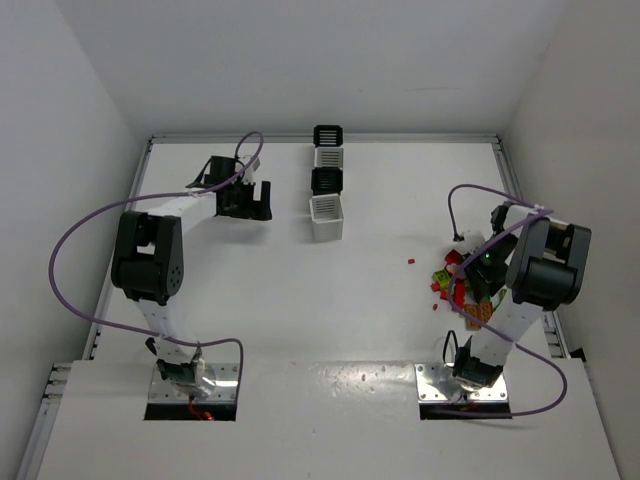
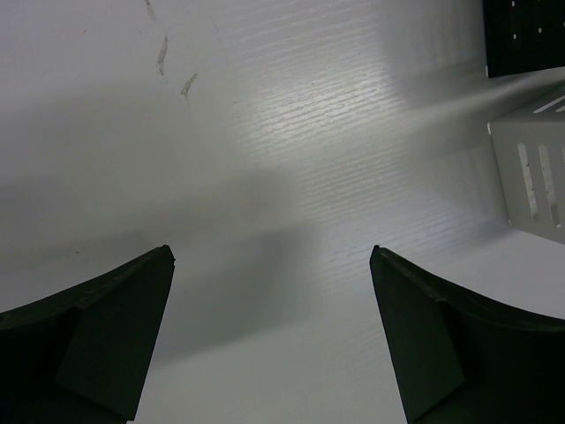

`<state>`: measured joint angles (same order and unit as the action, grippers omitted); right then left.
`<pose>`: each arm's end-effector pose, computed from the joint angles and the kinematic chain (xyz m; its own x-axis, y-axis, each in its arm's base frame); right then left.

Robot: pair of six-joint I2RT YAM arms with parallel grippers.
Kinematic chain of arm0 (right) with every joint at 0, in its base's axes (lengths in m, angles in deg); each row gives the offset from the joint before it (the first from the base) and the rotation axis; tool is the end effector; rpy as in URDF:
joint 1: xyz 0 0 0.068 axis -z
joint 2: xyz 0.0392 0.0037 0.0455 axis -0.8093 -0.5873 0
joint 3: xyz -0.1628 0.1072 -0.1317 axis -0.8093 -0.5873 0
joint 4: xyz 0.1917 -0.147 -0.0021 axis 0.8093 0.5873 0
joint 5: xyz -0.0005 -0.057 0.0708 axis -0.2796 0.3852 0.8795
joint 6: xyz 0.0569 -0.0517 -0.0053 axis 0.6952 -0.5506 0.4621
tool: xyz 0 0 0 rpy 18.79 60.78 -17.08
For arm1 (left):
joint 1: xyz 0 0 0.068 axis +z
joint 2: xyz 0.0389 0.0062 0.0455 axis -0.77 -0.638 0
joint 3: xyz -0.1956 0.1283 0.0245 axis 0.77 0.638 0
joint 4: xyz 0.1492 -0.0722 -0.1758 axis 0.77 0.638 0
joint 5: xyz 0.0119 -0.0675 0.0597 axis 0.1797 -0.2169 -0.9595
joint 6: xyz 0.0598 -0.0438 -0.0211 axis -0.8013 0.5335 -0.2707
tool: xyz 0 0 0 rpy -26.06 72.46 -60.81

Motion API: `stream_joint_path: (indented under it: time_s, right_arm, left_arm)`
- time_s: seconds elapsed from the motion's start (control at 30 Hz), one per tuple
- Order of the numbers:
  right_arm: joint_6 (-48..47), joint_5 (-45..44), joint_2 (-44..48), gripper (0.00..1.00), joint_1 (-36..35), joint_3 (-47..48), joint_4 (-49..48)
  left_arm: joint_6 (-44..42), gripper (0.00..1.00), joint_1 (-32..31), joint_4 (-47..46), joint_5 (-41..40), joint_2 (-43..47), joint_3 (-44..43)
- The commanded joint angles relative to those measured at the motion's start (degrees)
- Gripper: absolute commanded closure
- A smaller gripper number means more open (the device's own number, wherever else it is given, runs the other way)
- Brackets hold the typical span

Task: Sort the legos into containers by color

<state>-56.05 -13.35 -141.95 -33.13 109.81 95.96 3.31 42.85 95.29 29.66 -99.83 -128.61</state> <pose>0.2374 -0.0900 0.0671 -0.9438 -0.3053 0.1264 -0.2923 0.9498 0.1113 0.3821 -0.0659 0.1424 -0.7877 -0.0084 -0.6159 0.1874 0.9492 -0.2527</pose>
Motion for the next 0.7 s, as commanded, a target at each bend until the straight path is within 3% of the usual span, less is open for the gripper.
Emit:
stream_joint_path:
  time_s: [0.0, 0.3, 0.67]
  right_arm:
    - [4.2, 1.4, -2.3, 0.52, 0.6, 0.2, -5.6]
    - [3.4, 6.5, -1.8, 0.79, 0.1, 0.8, -4.4]
    - [-0.5, 15.5, 10.2, 0.87, -0.4, 6.2, 5.1]
  left_arm:
    - [0.7, 0.0, -0.4, -0.7, -0.3, 0.0, -1.4]
    - [0.7, 0.0, -0.4, -0.7, -0.9, 0.0, -1.4]
    - [0.7, 0.0, -0.4, -4.0, 4.6, 2.8, 1.8]
